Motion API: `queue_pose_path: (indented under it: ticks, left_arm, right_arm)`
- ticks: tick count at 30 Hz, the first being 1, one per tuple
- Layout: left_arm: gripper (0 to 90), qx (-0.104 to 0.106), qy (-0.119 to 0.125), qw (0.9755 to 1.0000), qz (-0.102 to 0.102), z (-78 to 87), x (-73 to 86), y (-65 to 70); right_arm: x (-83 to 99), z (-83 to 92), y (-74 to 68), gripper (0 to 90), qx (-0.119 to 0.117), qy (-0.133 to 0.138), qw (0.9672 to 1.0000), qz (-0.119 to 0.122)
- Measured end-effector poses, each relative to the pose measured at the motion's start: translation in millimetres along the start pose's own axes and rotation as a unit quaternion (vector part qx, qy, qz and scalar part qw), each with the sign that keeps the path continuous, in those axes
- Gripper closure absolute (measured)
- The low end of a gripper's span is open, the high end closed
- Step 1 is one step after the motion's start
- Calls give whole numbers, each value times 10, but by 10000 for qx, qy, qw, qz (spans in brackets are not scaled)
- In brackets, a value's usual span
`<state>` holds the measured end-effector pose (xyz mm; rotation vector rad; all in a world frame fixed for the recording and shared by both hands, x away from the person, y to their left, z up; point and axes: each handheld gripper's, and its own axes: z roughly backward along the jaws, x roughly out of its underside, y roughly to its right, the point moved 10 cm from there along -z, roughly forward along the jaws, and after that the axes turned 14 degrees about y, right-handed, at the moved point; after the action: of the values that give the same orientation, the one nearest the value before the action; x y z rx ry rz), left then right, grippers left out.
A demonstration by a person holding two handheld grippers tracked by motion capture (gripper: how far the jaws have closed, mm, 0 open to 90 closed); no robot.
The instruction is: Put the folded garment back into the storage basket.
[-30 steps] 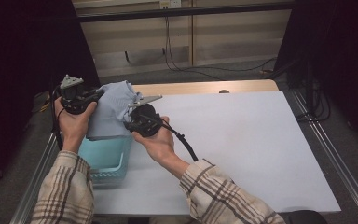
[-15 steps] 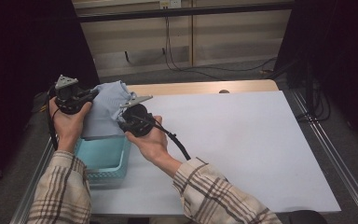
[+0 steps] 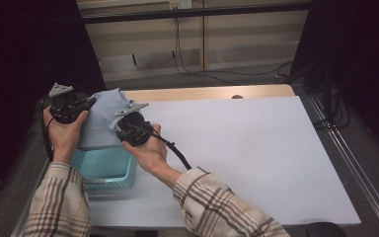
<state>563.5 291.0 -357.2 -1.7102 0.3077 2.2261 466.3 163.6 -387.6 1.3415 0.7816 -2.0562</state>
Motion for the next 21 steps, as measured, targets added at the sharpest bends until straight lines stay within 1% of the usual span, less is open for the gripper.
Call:
queue_pose_path:
  ticks: [1,3,4,5,6,7,8,9,10,11,12,13,14,15,16,17,18,19,20,21]
  left_arm:
    - [774,23,-46,10000,-13,7,12,-14]
    - [774,-13,76,9998,158,-4,16,-52]
    - [774,-14,-5,9999,158,4,44,-59]
    - [774,-68,36,9999,107,0,46,-88]
    - [774,-39,-47,9999,97,16,68,-94]
    - [774,-91,23,9998,147,8,66,-110]
    - [774,-102,-27,9999,96,18,83,-130]
    - [774,-137,-20,9998,114,13,89,-138]
    - [773,-114,-91,9998,94,25,108,-145]
    - [774,-130,-107,9998,146,32,117,-142]
    - [773,-144,-19,9998,138,23,108,-153]
    - [774,-128,-77,9998,160,34,133,-142]
    - [774,-181,-58,9998,95,32,139,-159]
    - [774,-144,-115,9998,74,41,164,-163]
    - [774,-178,-58,9997,129,32,167,-165]
    - [774,-162,-95,9997,167,33,193,-169]
    - [774,-165,-162,9997,117,37,214,-183]
    - [774,-164,-157,9995,208,32,233,-174]
    - [774,-191,-160,9996,115,30,239,-197]
    - [774,-189,-147,9995,188,23,252,-185]
  right_arm:
    - [9,-14,-6,805,11,-36,10000,19]
    - [9,-47,-13,805,19,-26,10000,60]
    - [6,-69,-22,805,5,-20,10000,74]
    - [12,-78,-39,805,19,-77,10000,-18]
    - [7,-101,-41,805,5,-48,10000,31]
    - [14,-109,-40,805,17,-75,10000,55]
    - [13,-133,-57,805,-20,-35,10000,45]
    - [23,-145,-57,805,0,-65,10000,63]
    - [35,-156,-63,805,-10,-90,9999,57]
    - [45,-167,-72,805,-3,-106,9999,8]
    - [50,-177,-81,805,-31,-91,10000,-15]
    - [68,-184,-79,805,12,-138,9999,16]
    - [80,-194,-86,805,-21,-140,9999,15]
    - [86,-203,-96,805,-33,-135,9999,16]
    - [95,-209,-95,805,-23,-147,9999,40]
    - [97,-214,-104,805,-50,-140,9999,30]
    - [106,-215,-115,805,-55,-164,9998,28]
    - [112,-220,-110,805,-44,-167,9998,64]
    - [130,-222,-129,805,-43,-212,9998,-36]
    - [136,-230,-115,805,-12,-213,9998,40]
